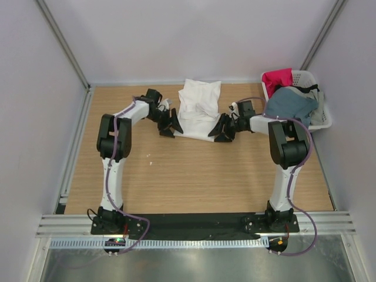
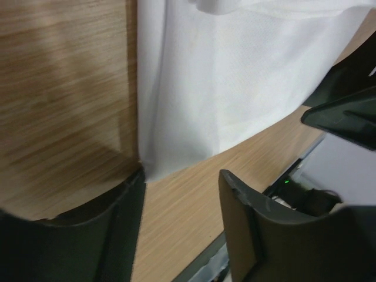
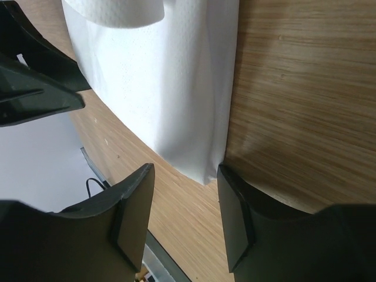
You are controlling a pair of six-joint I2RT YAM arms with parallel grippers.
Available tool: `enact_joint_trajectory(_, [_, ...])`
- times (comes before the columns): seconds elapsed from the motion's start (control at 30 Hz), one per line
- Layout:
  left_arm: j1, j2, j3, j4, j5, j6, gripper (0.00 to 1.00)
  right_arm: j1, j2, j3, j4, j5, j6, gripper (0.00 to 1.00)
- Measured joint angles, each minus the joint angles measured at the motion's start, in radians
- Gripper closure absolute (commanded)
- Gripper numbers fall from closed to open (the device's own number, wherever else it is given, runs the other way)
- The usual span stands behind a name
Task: Fold and stack the t-shirts
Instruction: Fold the tshirt
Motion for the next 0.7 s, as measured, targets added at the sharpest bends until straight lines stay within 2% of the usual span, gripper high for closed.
enact_joint_trajectory(0.07, [0.0,0.013,0.002,0.008,0.004,-0.004,0.5,0.005,0.005,0.001,0.004,0.0,0.0,0.52])
enact_joint_trajectory(0.17, [0.001,0.02,0.002,0.014,0.016,-0.004,0.62,0.012,0.014,0.002,0.007,0.003,0.0,0.64])
enact_joint_trajectory(0.23, [0.001,0.025,0.001,0.02,0.01,-0.003,0.8,0.014,0.023,0.003,0.007,0.006,-0.003,0.77])
enact_joint_trajectory(0.33, [0.001,0.032,-0.01,0.029,0.002,-0.005,0.98,0.016,0.028,0.006,-0.002,0.02,-0.014,0.85])
enact_joint_trajectory(0.53, [0.0,-0.006,-0.081,0.048,0.013,-0.006,1.0,0.015,-0.003,-0.002,-0.045,0.043,-0.047,0.89])
enact_joint_trajectory(0.7, [-0.002,-0.122,-0.205,0.046,0.031,-0.028,1.0,0.014,-0.15,-0.046,-0.12,0.053,-0.085,0.89])
